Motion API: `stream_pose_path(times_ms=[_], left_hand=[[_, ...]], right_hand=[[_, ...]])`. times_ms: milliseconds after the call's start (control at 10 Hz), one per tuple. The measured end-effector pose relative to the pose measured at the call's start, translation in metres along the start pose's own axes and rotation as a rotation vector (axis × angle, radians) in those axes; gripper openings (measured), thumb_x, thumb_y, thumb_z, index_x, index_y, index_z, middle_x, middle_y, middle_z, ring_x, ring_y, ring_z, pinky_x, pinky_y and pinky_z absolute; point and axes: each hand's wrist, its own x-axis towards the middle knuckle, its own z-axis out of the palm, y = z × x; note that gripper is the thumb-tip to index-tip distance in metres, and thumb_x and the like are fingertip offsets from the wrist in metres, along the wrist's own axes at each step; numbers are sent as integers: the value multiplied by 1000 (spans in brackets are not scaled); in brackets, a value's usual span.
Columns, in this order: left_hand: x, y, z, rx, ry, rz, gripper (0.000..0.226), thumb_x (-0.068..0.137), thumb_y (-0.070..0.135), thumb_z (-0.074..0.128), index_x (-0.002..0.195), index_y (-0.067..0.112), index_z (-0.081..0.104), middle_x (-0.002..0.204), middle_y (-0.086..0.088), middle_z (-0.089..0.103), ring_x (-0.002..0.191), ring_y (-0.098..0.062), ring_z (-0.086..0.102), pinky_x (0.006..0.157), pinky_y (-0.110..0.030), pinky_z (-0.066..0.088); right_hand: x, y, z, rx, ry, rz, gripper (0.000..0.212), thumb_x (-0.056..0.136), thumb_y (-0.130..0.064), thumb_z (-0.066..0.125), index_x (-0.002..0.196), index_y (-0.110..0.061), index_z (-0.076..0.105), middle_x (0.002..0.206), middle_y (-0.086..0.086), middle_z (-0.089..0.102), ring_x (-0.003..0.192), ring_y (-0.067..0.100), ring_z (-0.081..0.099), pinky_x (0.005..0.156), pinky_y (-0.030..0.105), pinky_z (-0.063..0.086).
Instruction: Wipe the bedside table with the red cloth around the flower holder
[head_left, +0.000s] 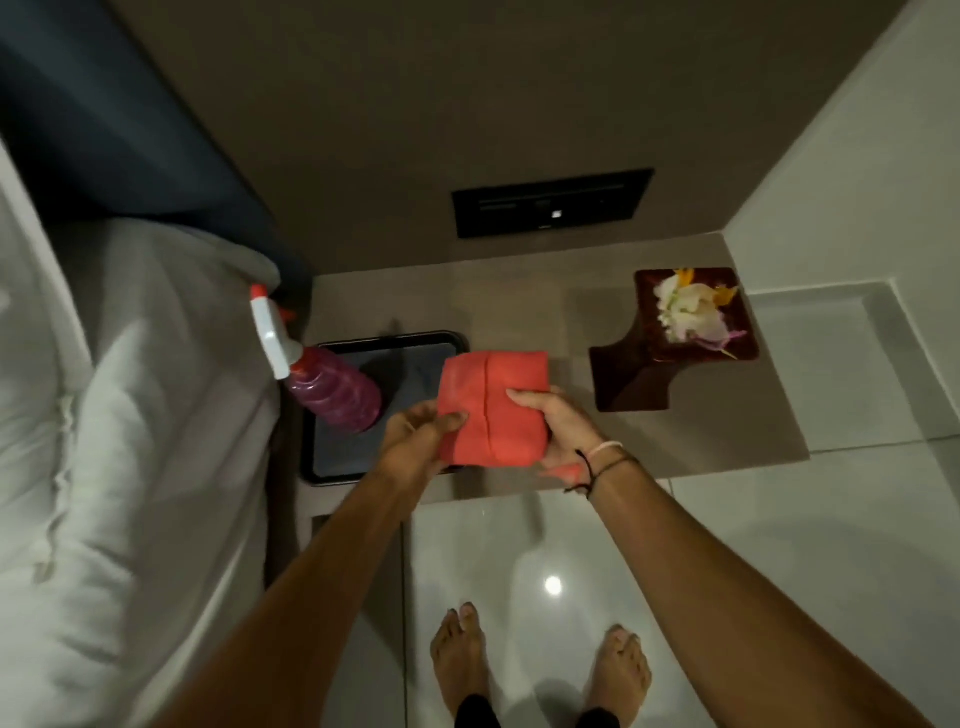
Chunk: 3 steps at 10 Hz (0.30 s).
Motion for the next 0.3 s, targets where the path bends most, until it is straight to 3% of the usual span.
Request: stream_pose_path(times_ms=[100, 200, 300], left_hand=[[17, 9, -8, 119, 210, 67, 11, 90, -2, 71, 95, 7, 67, 101, -15, 68, 97, -29, 64, 79, -38, 59], [34, 14, -16, 272, 277, 65, 35, 91, 4, 72, 125, 1, 66, 117, -14, 67, 112, -32, 65, 97, -43, 56], [28, 29, -13, 460, 220, 4, 40, 93, 12, 69, 132, 4, 65, 132, -19, 68, 126, -37, 63, 111, -44, 51]], right_hand=[[28, 0, 19, -202, 48, 6, 21, 83, 0, 71, 100, -13, 69, 115, 18, 70, 106, 35, 67, 102, 56, 52], [40, -7, 30, -309, 26, 7, 30, 87, 7, 60, 107, -14, 67, 103, 10, 67, 100, 29, 61, 95, 51, 52], [38, -18, 38, -427, 48, 17, 67, 87, 7, 57, 150, -11, 42, 126, 12, 63, 108, 28, 61, 100, 45, 52]])
